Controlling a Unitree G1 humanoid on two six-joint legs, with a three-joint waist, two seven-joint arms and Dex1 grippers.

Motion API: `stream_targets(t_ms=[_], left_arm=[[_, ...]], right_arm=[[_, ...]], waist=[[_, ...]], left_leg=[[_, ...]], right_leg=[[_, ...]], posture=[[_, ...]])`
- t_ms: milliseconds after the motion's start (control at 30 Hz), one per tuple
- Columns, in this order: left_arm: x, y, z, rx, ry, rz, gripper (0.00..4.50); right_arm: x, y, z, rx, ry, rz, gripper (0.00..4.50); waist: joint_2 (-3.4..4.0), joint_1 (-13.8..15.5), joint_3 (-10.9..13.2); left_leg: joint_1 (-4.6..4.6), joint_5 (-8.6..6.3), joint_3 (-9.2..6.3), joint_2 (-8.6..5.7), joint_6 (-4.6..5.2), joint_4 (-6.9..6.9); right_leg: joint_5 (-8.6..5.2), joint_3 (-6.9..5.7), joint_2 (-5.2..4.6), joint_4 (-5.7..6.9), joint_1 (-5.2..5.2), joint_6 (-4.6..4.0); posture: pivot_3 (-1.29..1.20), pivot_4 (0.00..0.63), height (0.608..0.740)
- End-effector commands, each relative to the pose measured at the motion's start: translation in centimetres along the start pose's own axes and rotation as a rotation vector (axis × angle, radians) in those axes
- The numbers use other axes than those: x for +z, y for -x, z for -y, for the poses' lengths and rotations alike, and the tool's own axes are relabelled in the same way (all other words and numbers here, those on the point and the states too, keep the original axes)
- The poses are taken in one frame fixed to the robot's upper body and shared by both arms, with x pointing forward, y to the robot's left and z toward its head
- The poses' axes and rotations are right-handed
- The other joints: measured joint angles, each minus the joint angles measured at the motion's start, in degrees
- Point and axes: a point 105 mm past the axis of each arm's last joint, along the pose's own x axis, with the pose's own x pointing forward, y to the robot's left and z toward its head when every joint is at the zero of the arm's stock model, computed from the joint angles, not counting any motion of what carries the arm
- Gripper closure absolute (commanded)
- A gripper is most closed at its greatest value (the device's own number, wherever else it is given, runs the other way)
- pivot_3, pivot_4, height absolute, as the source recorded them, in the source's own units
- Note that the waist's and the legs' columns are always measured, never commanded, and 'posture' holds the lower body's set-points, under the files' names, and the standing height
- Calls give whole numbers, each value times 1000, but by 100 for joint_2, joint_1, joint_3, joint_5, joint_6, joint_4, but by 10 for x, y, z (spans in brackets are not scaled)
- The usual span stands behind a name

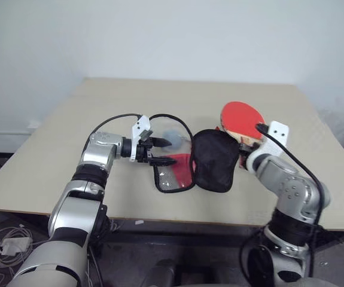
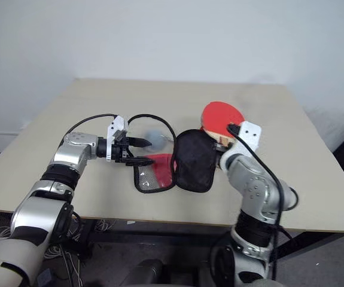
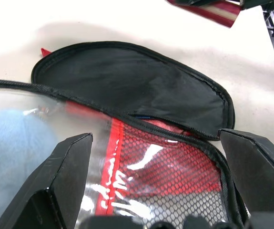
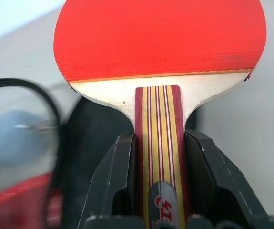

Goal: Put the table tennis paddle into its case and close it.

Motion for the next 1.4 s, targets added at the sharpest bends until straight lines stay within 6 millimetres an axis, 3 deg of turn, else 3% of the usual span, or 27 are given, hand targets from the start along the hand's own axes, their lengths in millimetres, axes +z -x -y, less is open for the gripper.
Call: stream_targets(t_ms=[33, 167, 333, 600, 1067, 1400], left_arm=[[16, 2, -4, 12, -50, 20, 0], [15, -1, -1, -5, -48, 10, 0], [15, -2, 1, -20, -42, 2, 0], [12, -3, 0, -24, -33, -21, 0], [6, -15, 5, -48, -20, -24, 0], [4, -16, 6, -55, -17, -27, 0]], right_arm=[[1, -2, -15, 14, -26, 22, 3386], [-24, -21, -24, 11, -72, -72, 3386], [-35, -31, -32, 29, -99, -123, 3386], [-31, -28, -71, 167, -69, -117, 3386], [8, -10, -99, 277, -25, -18, 3386], [-27, -18, -102, 295, -88, -168, 3386]], waist=[[0, -2, 0], [0, -51, 0], [1, -134, 0], [1, -299, 0], [1, -293, 0], [0, -289, -1]], left_leg=[[0, 0, 0, -3, -1, 0], [3, -1, 2, -10, -5, -2], [4, 10, -1, -10, -4, -10], [8, 13, -2, -10, -2, -11], [9, 16, -2, -9, -1, -10], [8, 17, -2, -9, 0, -9]], right_leg=[[0, -1, -3, 0, 0, 0], [3, 3, -6, 1, 0, 4], [6, 1, -6, 4, 0, 2], [11, 4, -4, 5, 3, 7], [20, 9, 0, 5, 2, 10], [21, 9, -1, 5, 3, 10]], posture=[[0, 0, 740], [0, 0, 740], [0, 0, 740], [0, 0, 740], [0, 0, 740], [0, 0, 740]])
